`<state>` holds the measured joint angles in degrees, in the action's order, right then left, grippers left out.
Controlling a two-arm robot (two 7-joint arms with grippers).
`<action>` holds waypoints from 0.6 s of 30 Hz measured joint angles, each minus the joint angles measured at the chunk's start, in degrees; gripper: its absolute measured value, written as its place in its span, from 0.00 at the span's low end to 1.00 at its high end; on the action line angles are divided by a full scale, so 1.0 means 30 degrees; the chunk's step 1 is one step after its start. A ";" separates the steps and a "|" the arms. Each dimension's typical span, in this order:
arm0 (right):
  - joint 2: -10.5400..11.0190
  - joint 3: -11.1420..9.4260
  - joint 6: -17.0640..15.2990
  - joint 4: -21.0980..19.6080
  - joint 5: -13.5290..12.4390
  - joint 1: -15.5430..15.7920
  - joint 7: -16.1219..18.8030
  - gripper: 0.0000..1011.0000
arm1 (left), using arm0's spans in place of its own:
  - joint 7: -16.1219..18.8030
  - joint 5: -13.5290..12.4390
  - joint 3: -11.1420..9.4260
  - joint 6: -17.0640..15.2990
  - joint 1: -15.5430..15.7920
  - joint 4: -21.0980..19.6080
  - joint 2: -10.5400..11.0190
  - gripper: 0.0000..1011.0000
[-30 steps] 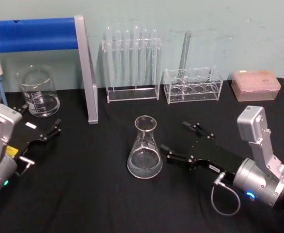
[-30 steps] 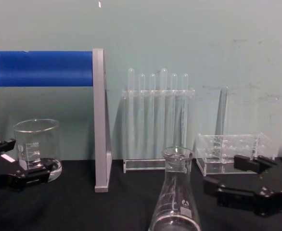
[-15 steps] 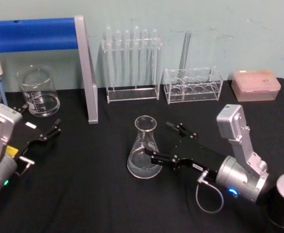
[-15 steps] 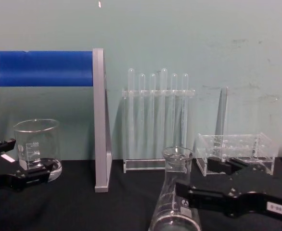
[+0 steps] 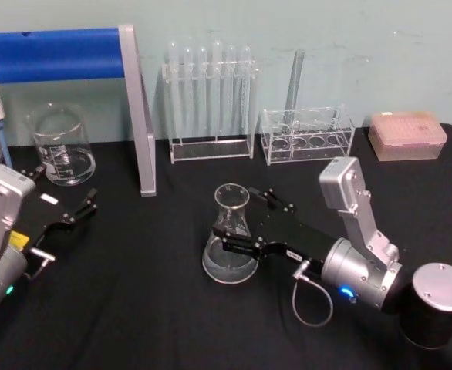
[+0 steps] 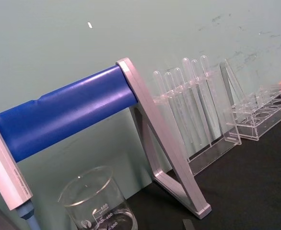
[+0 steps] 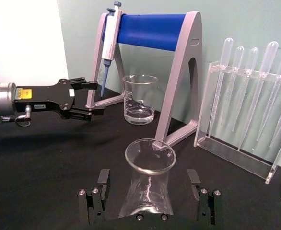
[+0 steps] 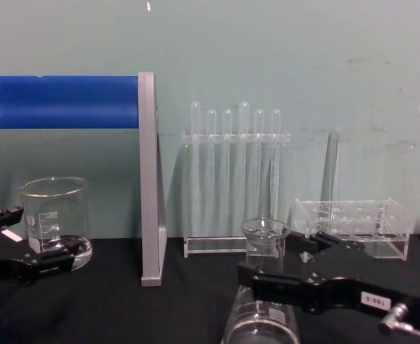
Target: Grasp the erlenmeyer flask with one hand, shake it three times, then place it back.
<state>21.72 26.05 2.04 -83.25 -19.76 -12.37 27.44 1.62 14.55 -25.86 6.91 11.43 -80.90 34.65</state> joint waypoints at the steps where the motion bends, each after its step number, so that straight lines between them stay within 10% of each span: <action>1: -0.0117 0.0025 0.0000 0.0149 0.0057 -0.0111 -0.0058 0.99 | 0.0000 0.0000 -0.0001 0.0000 0.0000 -0.0001 -0.0001 0.99; 18: -0.0869 0.0124 -0.0021 0.0970 0.0476 -0.0735 -0.0325 0.99 | 0.0000 0.0000 -0.0001 0.0000 0.0000 0.0000 -0.0001 0.99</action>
<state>19.12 26.42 1.98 -80.35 -18.34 -14.58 26.46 1.62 14.55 -25.86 6.91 11.43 -80.90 34.65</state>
